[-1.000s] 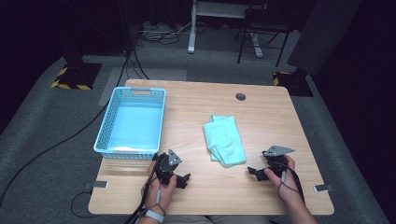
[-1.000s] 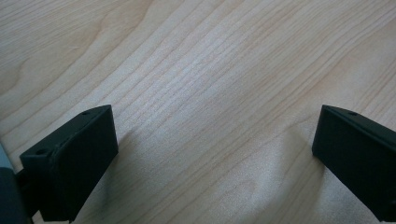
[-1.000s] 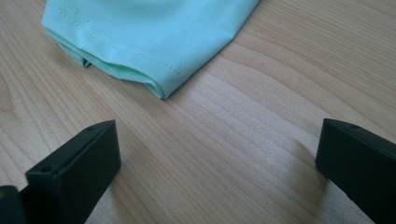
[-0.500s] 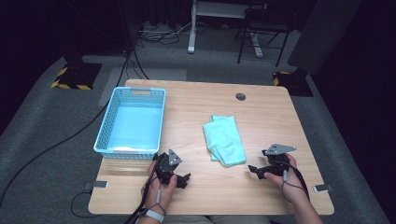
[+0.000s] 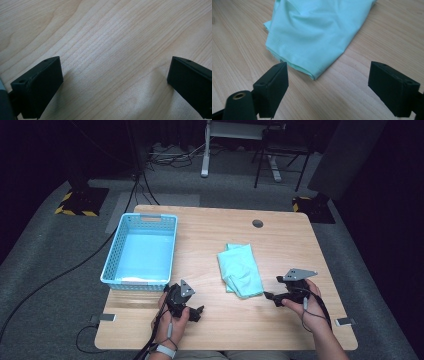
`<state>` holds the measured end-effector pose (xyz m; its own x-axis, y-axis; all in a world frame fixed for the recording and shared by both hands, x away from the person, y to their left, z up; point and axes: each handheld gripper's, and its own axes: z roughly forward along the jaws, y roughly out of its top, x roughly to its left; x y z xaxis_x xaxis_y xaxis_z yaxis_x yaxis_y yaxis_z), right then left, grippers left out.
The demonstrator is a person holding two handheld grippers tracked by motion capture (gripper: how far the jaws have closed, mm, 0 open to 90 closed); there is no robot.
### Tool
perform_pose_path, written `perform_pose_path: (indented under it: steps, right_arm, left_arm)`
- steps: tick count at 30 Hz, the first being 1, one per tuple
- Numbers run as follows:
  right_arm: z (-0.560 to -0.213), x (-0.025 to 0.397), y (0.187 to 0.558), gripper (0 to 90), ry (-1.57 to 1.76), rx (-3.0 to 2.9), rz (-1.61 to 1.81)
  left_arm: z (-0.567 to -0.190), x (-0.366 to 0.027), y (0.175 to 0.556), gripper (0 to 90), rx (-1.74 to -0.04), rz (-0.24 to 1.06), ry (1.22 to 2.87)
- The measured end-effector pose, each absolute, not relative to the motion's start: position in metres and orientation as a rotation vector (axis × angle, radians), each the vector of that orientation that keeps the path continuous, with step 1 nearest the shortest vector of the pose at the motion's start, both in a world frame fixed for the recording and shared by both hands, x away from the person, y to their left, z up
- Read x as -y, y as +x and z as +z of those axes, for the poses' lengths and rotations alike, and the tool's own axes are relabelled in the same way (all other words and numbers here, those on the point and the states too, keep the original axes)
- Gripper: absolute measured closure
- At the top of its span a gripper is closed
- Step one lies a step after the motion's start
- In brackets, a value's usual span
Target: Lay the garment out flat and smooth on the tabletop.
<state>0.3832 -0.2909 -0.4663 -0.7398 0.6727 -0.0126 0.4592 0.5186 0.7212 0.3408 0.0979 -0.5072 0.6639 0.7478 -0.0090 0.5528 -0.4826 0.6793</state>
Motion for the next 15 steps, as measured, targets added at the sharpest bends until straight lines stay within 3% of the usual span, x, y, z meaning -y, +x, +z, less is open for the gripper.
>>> perform_pose_path:
  steps: [15]
  right_arm:
    - [-0.454,0.26,0.402,25.2,0.857,-2.512,1.054]
  left_arm:
    - [-0.507,-0.098,0.341,0.2,-0.999,0.38,2.215]
